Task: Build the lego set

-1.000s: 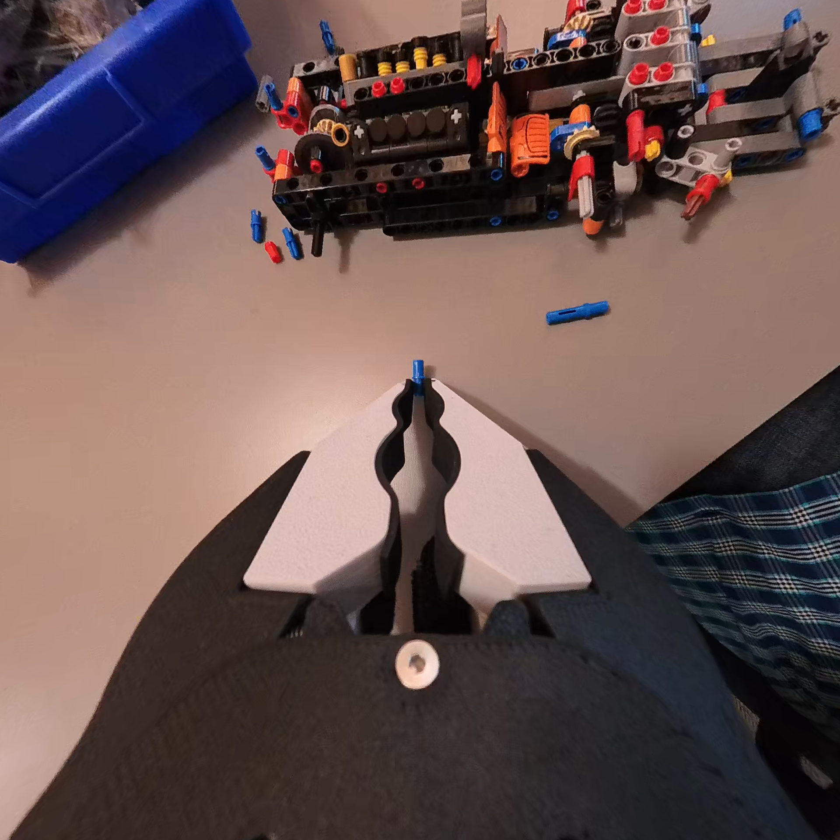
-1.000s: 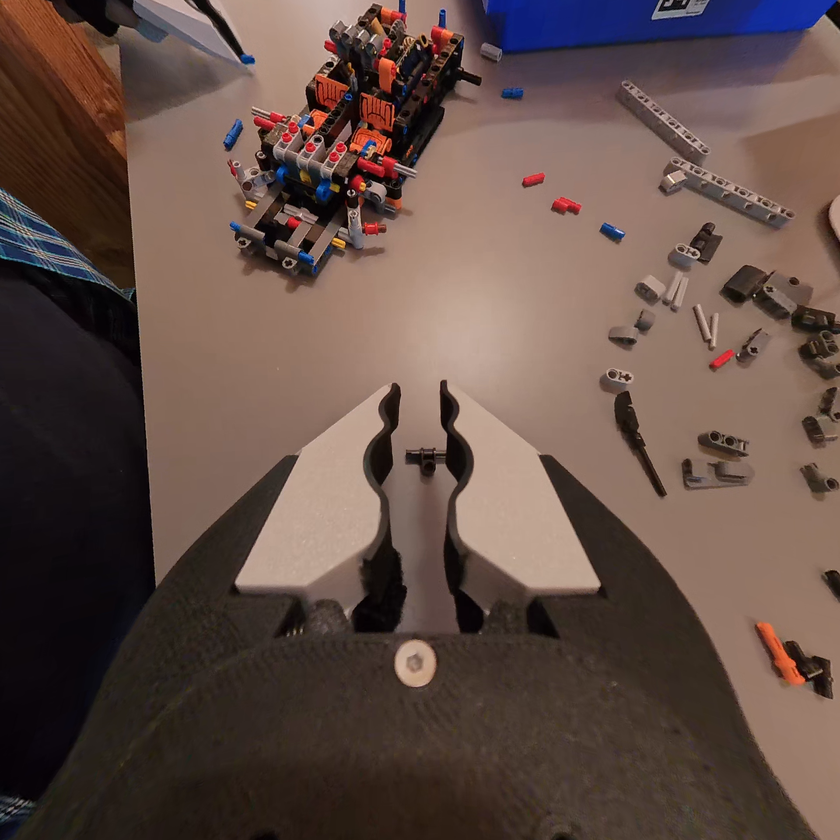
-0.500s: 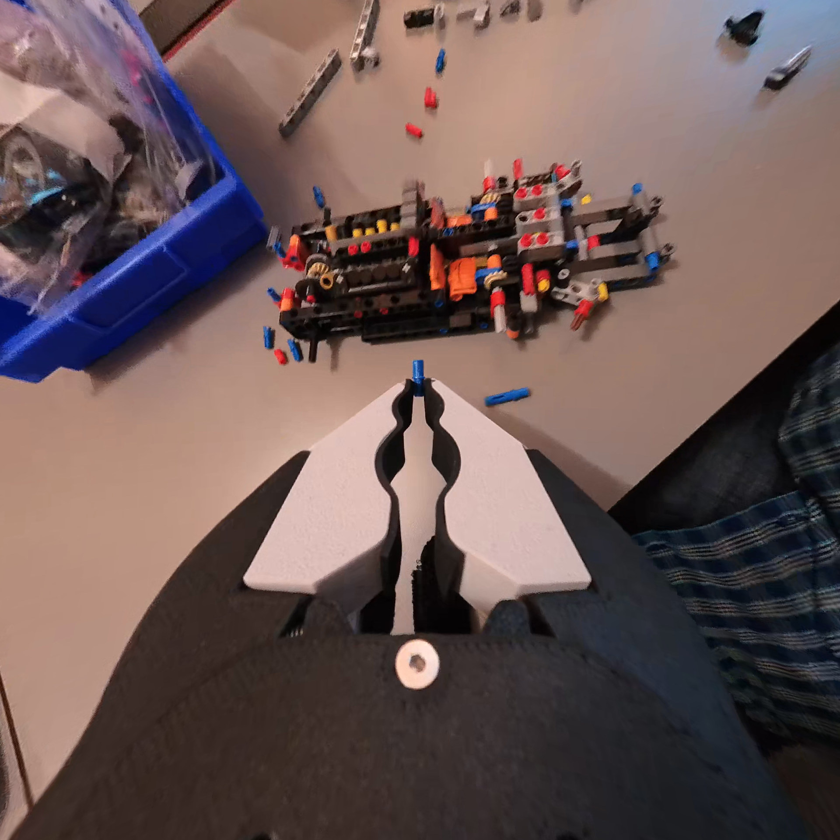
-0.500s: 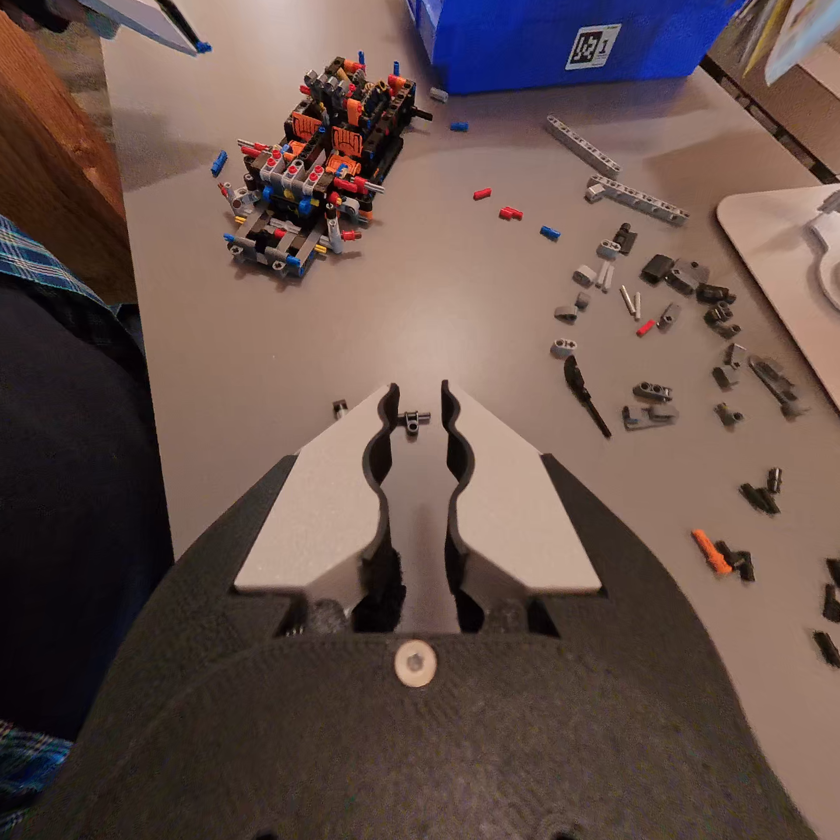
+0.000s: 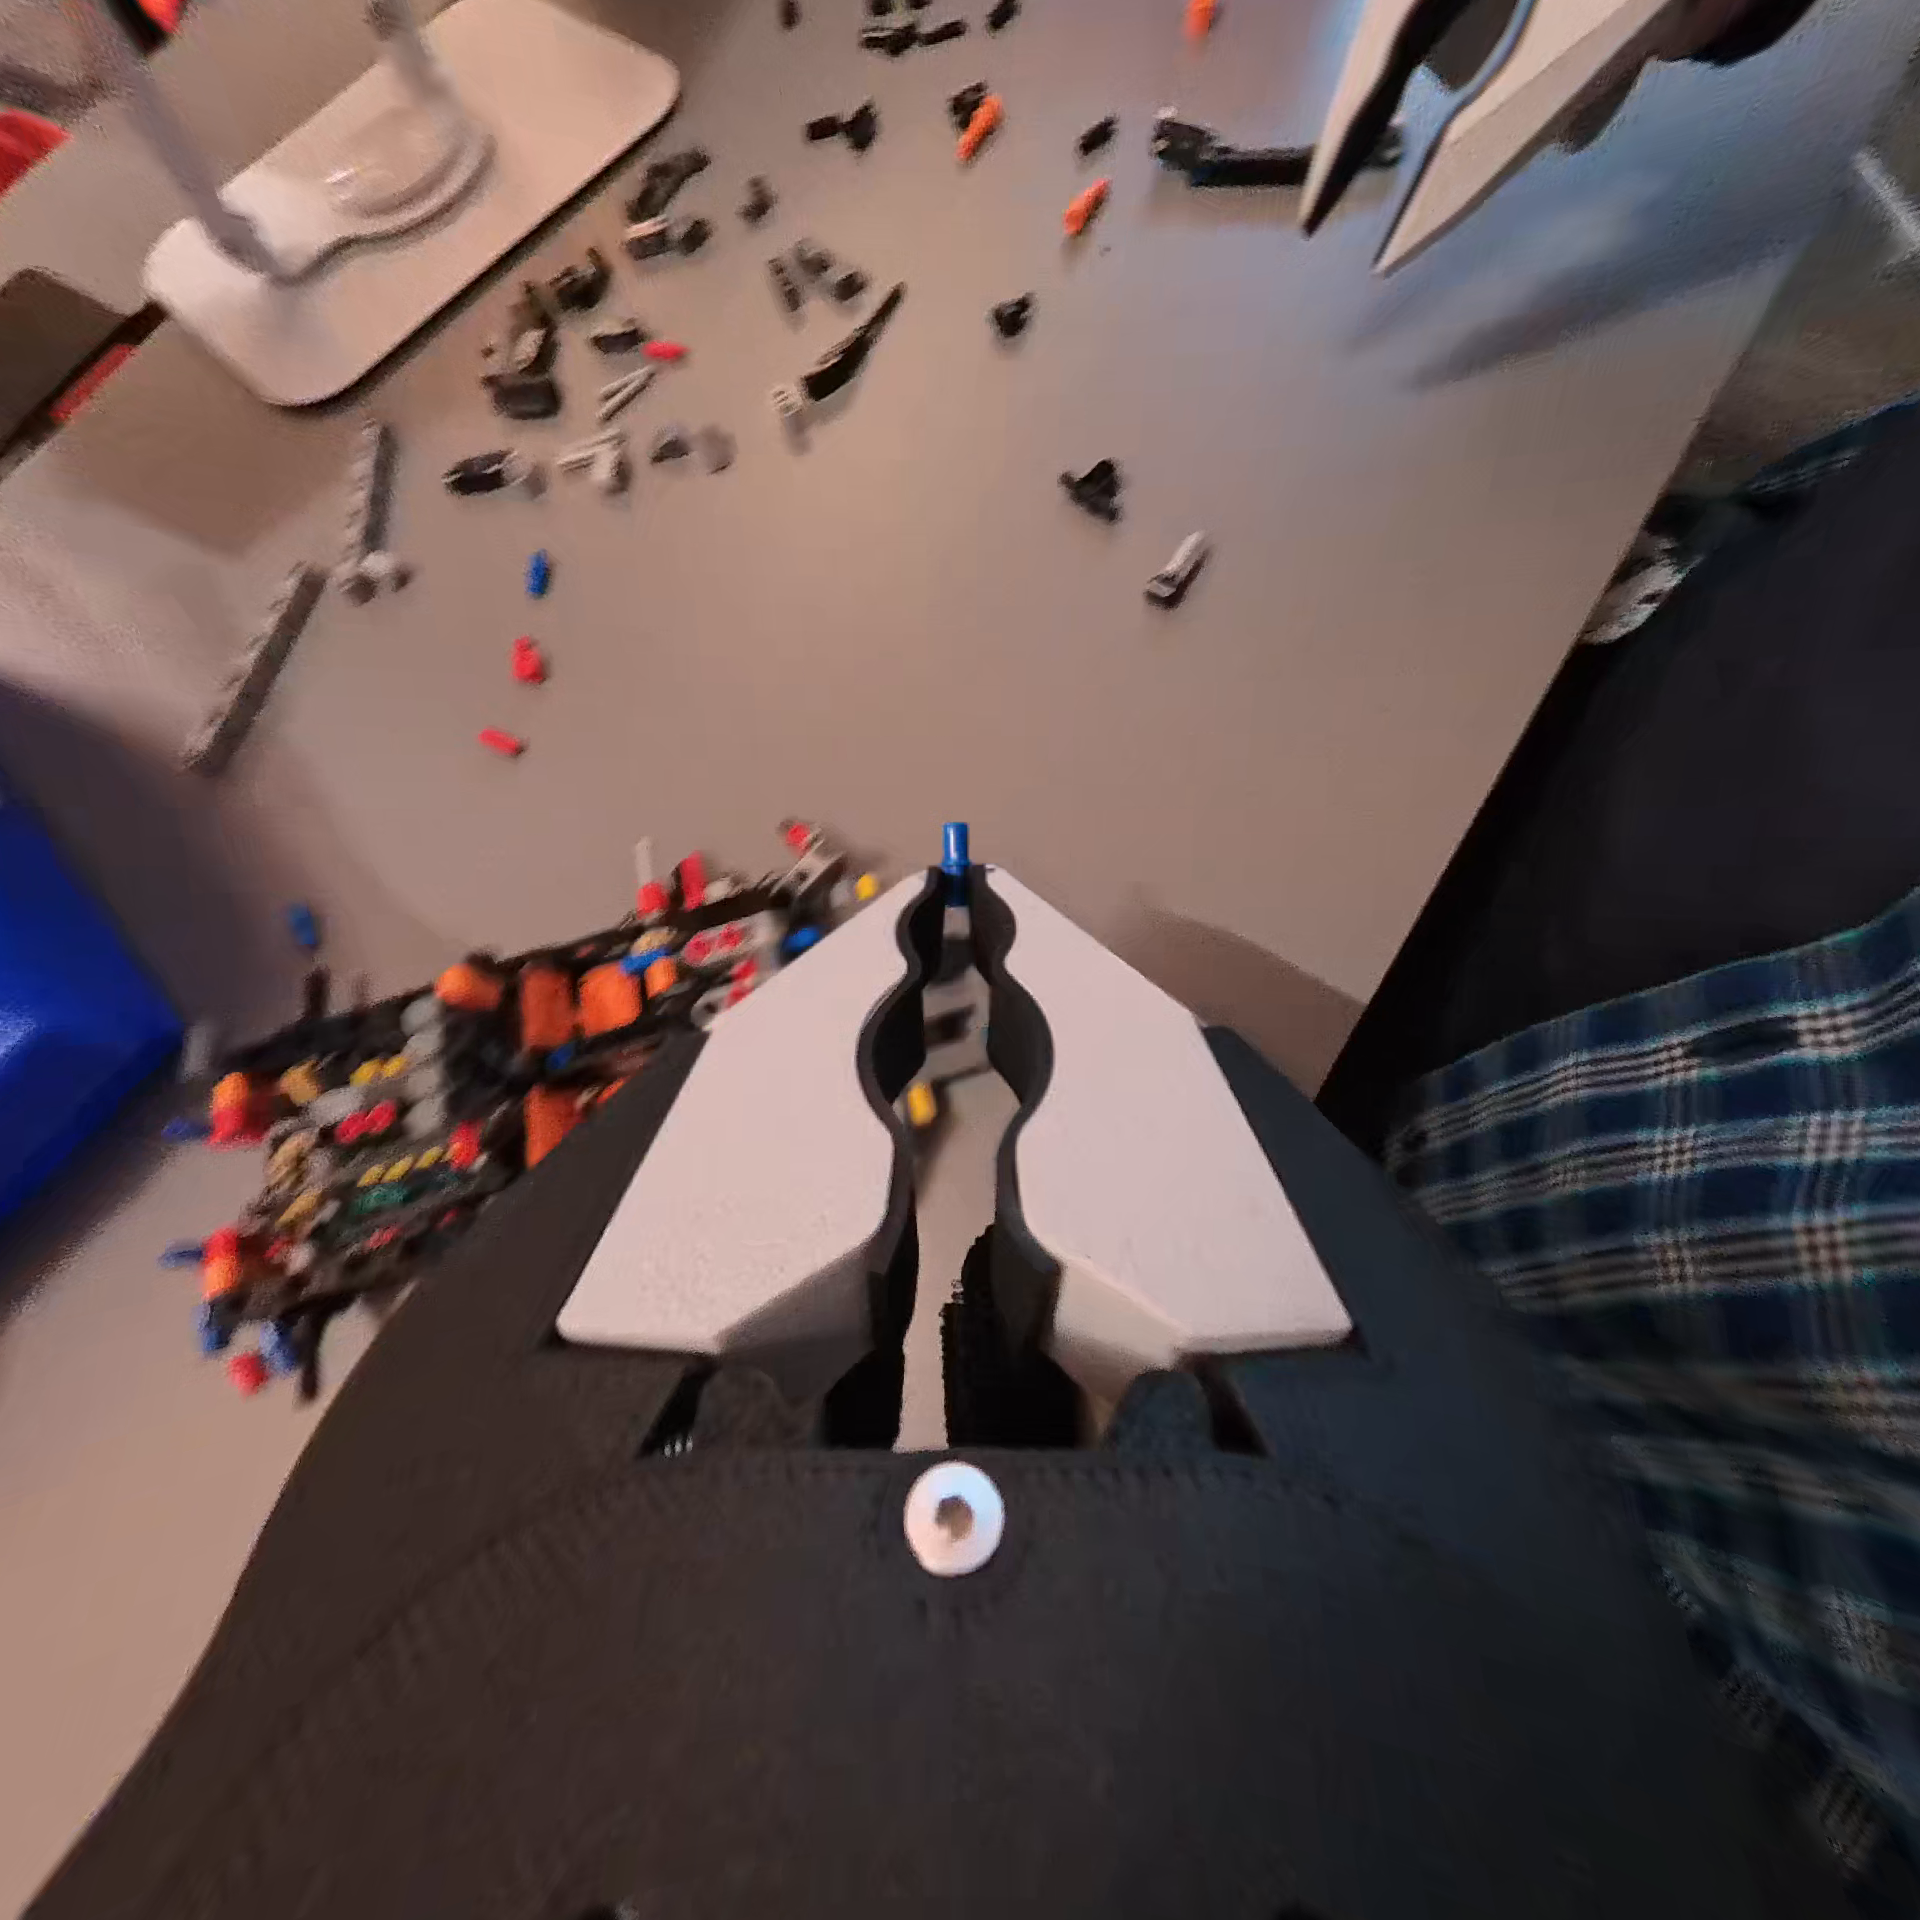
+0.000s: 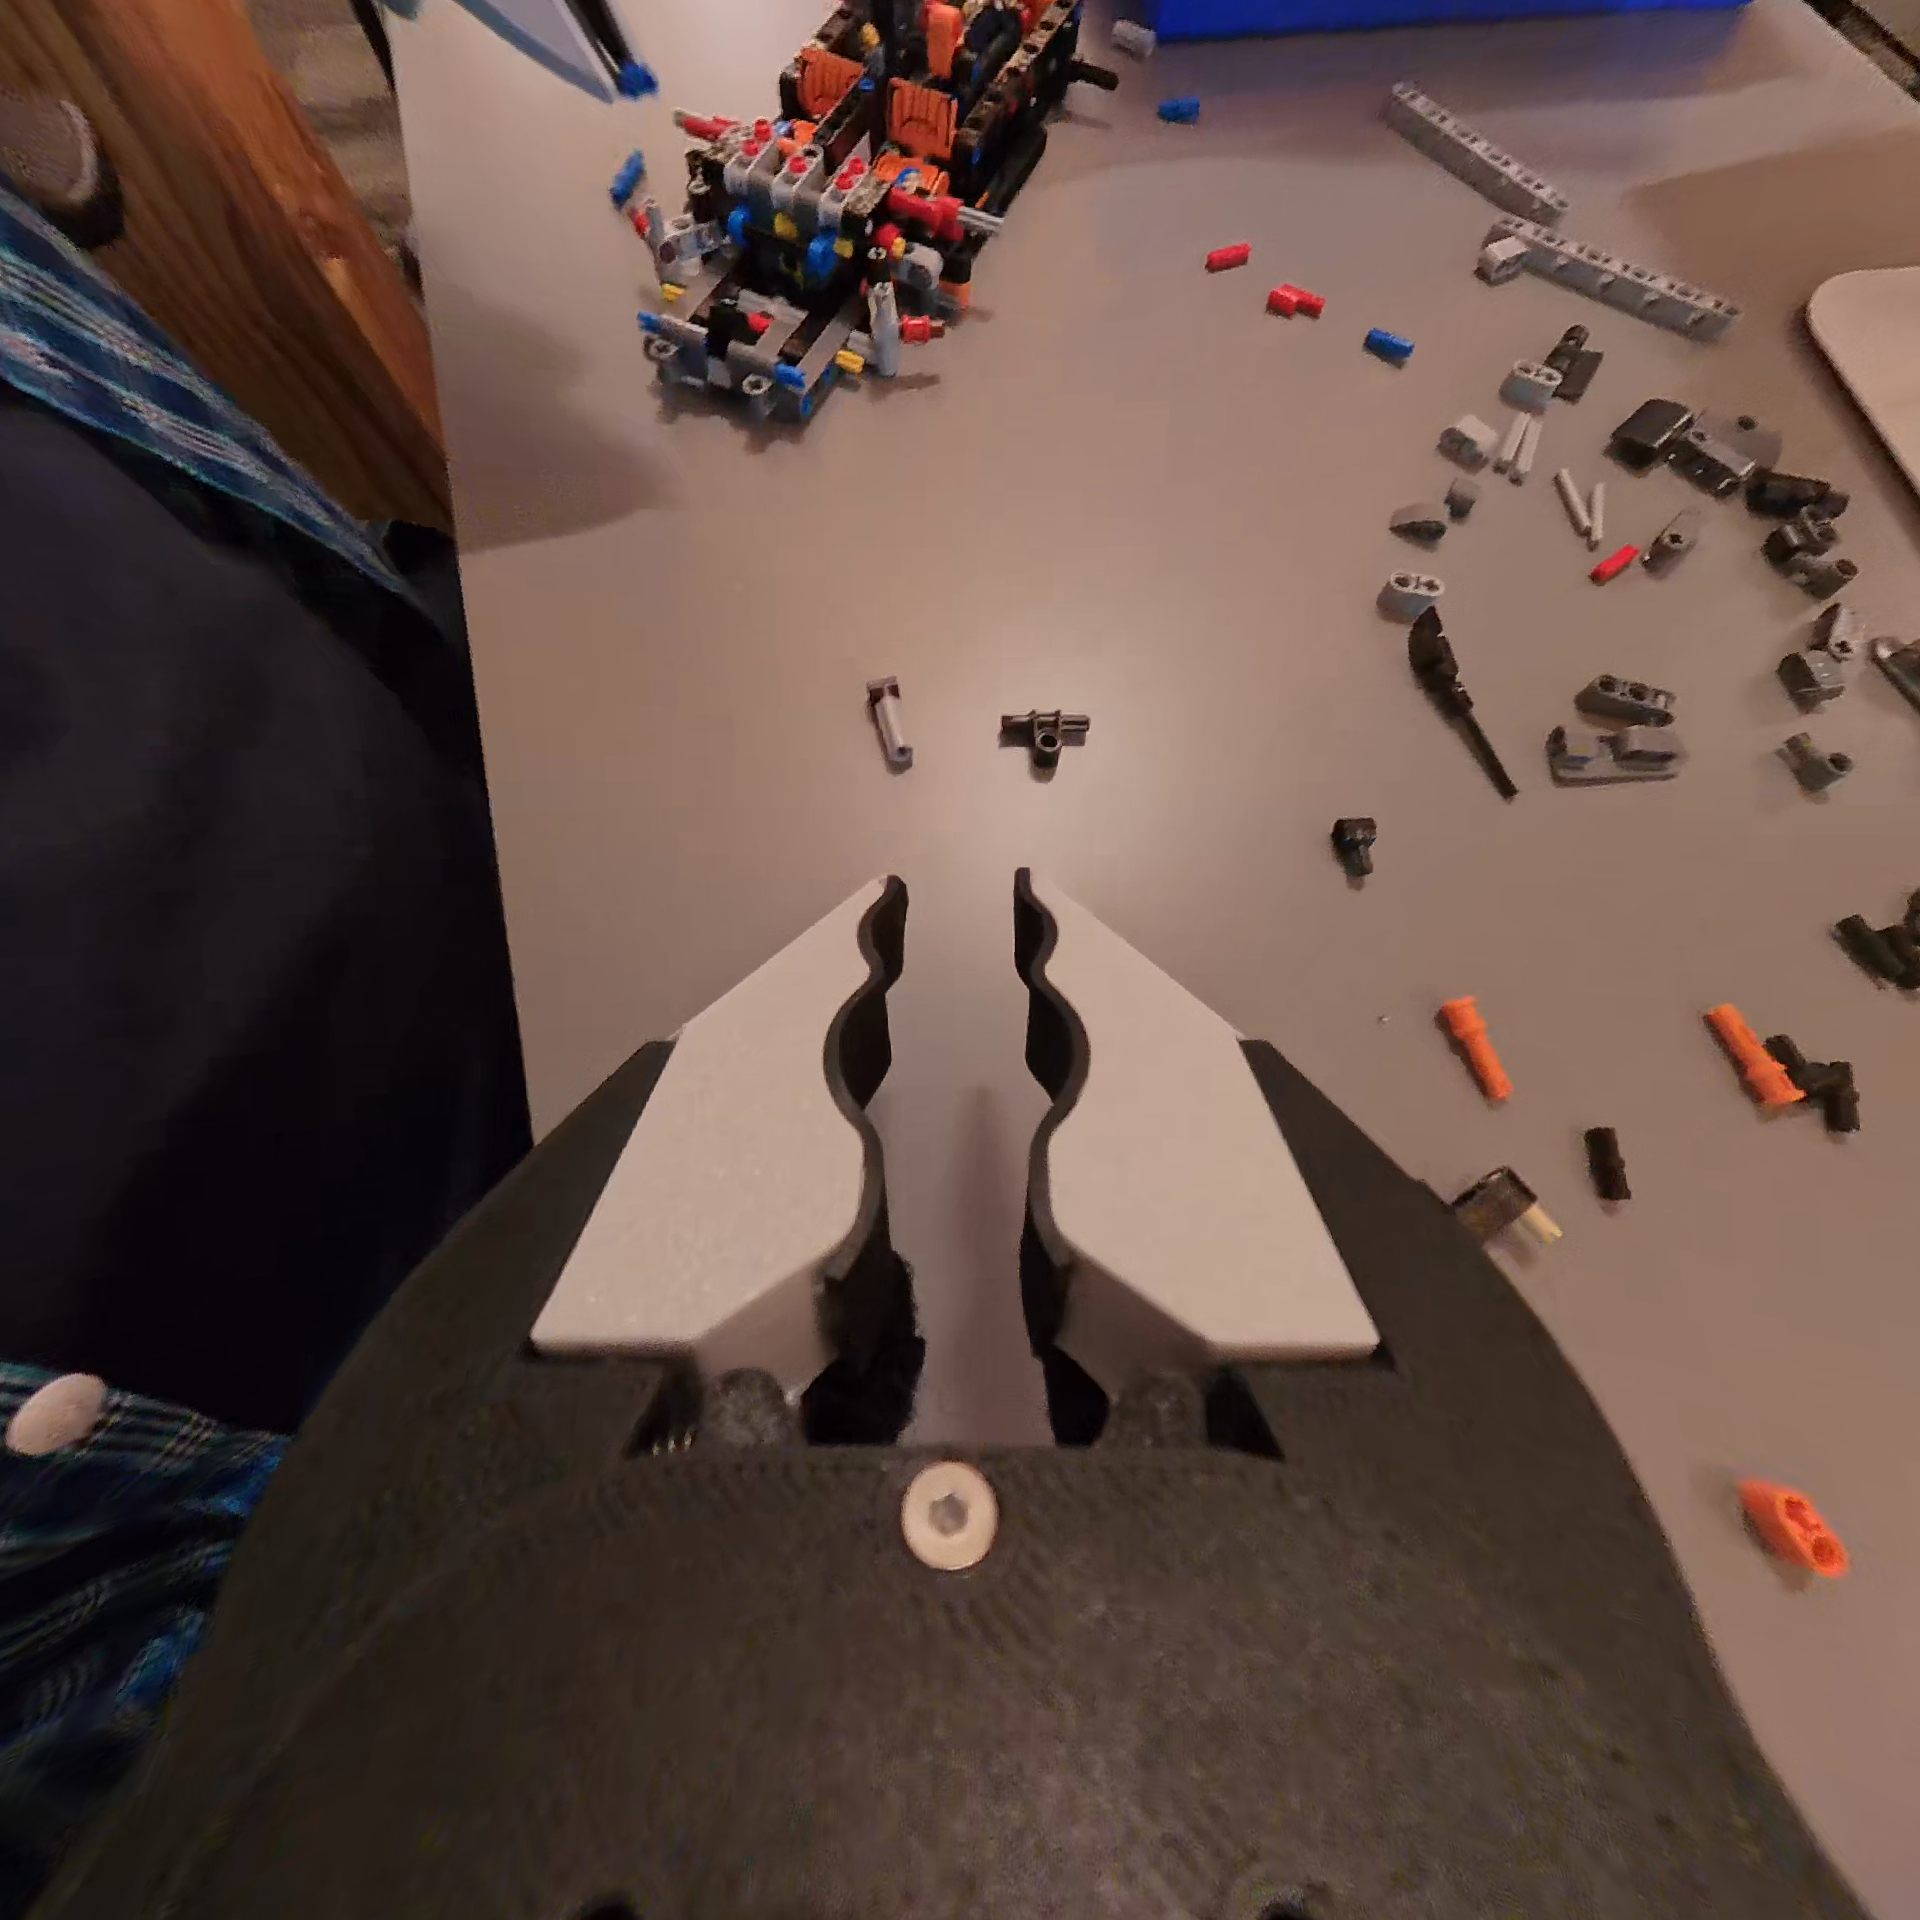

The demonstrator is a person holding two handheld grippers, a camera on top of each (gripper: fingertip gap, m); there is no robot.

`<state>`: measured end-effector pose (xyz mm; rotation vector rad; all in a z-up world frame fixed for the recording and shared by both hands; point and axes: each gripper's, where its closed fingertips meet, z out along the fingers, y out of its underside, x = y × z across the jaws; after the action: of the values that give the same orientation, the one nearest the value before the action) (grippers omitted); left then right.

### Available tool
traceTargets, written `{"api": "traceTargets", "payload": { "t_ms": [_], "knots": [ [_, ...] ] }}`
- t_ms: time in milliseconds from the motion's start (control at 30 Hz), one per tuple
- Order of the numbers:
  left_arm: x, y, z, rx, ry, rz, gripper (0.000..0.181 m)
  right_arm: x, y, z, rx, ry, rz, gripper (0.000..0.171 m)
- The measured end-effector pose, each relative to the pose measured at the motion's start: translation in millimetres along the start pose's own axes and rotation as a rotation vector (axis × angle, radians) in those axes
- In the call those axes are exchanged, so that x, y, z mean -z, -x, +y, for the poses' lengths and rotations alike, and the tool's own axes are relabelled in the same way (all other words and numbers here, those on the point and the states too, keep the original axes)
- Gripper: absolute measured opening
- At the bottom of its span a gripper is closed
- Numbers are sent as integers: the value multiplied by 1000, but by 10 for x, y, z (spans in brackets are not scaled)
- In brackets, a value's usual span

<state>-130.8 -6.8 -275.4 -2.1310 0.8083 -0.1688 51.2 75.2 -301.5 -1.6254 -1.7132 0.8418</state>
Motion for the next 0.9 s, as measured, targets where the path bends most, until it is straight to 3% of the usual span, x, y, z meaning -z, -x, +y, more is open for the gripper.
{"api": "traceTargets", "payload": {
  "t_ms": [267,467,900],
  "knots": [
    [-728,-716,-447,-97,36,204,3,131,79,163,-20,-52,-81,19],
    [-1186,-1087,-547,-187,78,268,3,24,203,149,18,-43,-146,18],
    [-1302,-1181,-450,-245,54,305,3,-401,422,243,106,99,-264,10]
  ]
}}
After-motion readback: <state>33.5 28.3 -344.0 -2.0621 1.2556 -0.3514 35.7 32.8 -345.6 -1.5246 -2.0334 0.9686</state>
